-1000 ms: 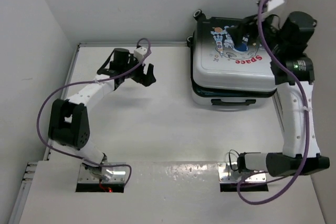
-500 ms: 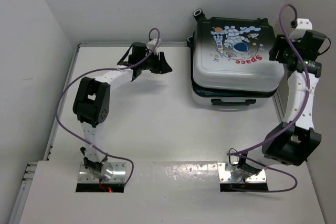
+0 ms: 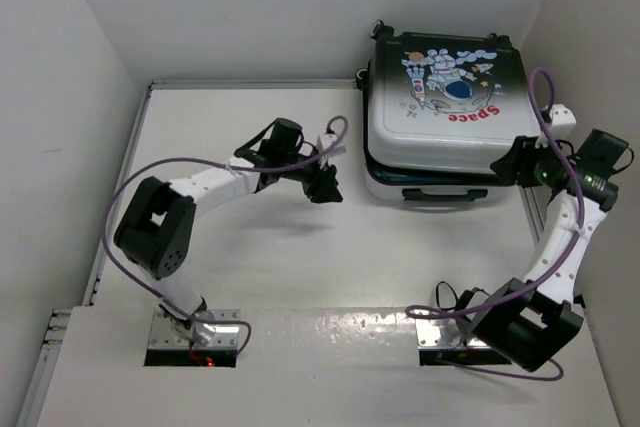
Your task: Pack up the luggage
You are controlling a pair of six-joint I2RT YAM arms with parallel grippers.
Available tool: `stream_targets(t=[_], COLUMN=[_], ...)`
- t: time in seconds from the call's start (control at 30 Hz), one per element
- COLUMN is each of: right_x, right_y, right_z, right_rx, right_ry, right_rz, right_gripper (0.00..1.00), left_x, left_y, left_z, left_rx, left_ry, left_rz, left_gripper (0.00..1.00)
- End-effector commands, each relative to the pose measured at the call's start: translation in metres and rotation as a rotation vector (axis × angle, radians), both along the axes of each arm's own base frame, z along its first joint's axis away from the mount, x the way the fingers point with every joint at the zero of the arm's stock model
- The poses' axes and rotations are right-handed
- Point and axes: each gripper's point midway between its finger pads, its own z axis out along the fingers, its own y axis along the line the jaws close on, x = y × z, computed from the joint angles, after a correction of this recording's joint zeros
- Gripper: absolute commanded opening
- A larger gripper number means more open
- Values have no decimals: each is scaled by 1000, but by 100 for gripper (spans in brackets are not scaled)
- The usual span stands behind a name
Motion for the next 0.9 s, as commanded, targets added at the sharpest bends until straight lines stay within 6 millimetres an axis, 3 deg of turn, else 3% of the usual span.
stream_targets(t=[0.0,0.13,0.27,0.33,0.37,0.4,0.43,0.47,0.53,0.57,0.63,0.73,0.87], right_x=[-7,-15,-22,-24,-29,-29,-31,-36,-40,-42,-46,-50,-52], right_y=[-18,-33,-46,-44,-54,-49,-50,-50,-50,-51,-53,-54,-54], right_z=[-7,-1,28,48,53,64,69,78,82,84,88,86,82], right_rx=[44,71,120,163,168,191,196,244,276,277,281,261,247], right_ry=[-20,-27,-73,-114,-134,-165,-178,-194,-186,-190,-189,-181,-175], right_rz=[-119,-209,-267,-274,-313,-283,-290,-306,-318,-321,-324,-312,-304], right_gripper=[50,50,50,50,50,50,50,50,50,50,50,50,50], left_x=[-29,-63,-67,-59,-57,-46,-45,-36,-30,-23,-13,-4,5], left_y=[-27,-82,-130,-156,-168,-180,-191,-201,-217,-221,-234,-242,-249], left_z=[41,42,25,16,12,23,3,10,10,-3,-1,6,-5], left_rx=[12,30,36,36,51,39,55,47,27,46,34,10,11], left_ry=[-398,-559,-621,-662,-681,-712,-699,-722,-759,-760,-812,-857,-861], left_rz=[-282,-446,-504,-509,-499,-480,-491,-475,-459,-446,-405,-369,-342], left_gripper=[55,55,54,53,53,53,53,53,53,53,53,53,53])
